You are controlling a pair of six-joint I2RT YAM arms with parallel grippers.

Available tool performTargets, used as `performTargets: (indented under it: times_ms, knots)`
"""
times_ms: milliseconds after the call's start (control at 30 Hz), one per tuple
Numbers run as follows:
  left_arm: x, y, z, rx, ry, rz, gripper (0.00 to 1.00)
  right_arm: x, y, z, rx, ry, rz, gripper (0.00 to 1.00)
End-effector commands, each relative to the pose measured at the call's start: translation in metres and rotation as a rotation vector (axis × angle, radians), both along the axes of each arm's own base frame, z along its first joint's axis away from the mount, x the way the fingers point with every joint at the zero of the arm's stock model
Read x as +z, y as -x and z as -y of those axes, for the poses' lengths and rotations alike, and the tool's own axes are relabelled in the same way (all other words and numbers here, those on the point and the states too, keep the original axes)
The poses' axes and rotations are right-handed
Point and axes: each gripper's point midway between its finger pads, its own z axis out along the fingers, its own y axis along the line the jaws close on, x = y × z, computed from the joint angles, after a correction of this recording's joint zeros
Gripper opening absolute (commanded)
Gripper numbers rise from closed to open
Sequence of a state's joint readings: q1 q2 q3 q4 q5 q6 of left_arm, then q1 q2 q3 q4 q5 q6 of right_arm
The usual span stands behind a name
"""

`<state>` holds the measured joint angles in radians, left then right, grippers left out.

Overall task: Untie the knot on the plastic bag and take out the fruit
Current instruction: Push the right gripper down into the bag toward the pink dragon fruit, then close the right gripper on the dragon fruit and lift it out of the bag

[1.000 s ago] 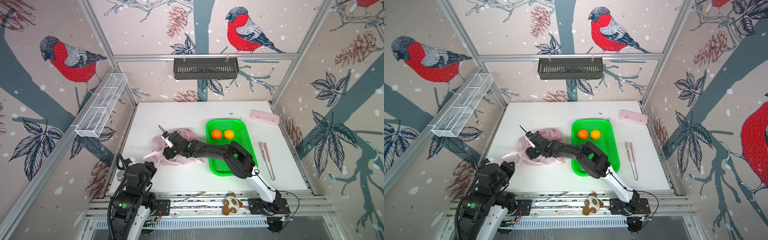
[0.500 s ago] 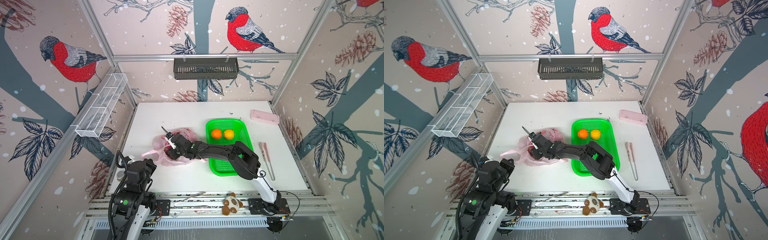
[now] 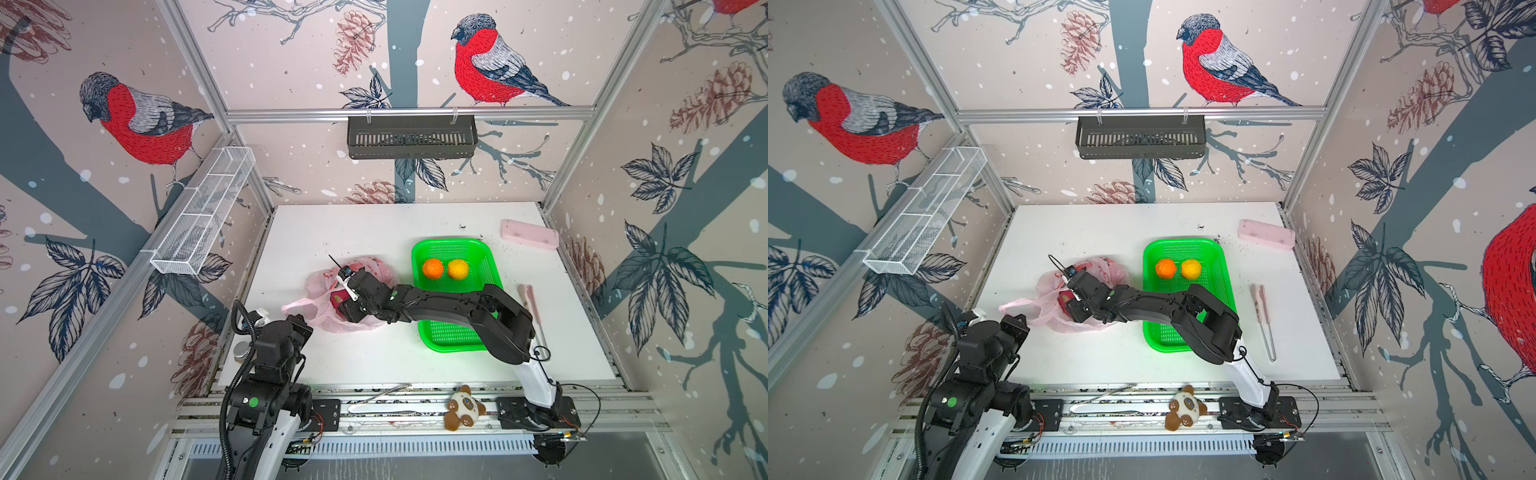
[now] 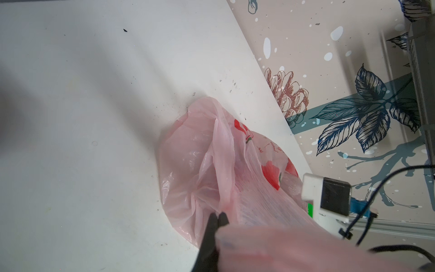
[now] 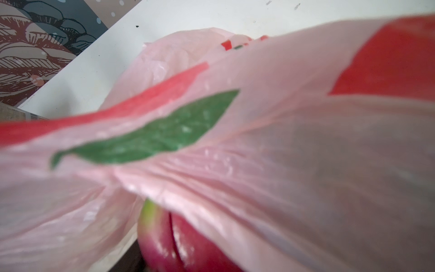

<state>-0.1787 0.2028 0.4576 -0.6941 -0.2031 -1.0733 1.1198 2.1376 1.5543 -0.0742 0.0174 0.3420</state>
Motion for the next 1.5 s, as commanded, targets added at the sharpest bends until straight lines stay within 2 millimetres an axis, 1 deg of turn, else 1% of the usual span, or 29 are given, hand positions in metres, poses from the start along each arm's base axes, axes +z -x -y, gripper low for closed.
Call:
performTargets:
  times_ms: [0,200,567,867,1067,1467]
  knots:
    - [0.001,-0.002,-0.003,0.021,0.007,0.02,0.0,0.012,0.003,0.002,-0.015,-0.011,0.019,0.31]
    - [-0.004,-0.006,-0.001,0.016,0.011,0.025,0.0,0.022,0.015,0.014,-0.02,0.019,0.028,0.3]
    - [-0.001,-0.012,-0.002,0.027,0.01,0.062,0.0,0.039,0.038,0.033,-0.017,0.06,0.029,0.29]
    - [-0.002,-0.016,-0.003,0.03,-0.002,0.073,0.0,0.056,0.046,0.046,-0.025,0.067,0.044,0.29]
    - [-0.002,-0.018,-0.004,0.033,-0.008,0.08,0.0,0.071,0.053,0.05,-0.01,0.057,0.047,0.29]
    - [-0.003,-0.021,-0.002,0.03,-0.004,0.089,0.0,0.098,0.059,0.062,-0.004,0.031,0.047,0.29]
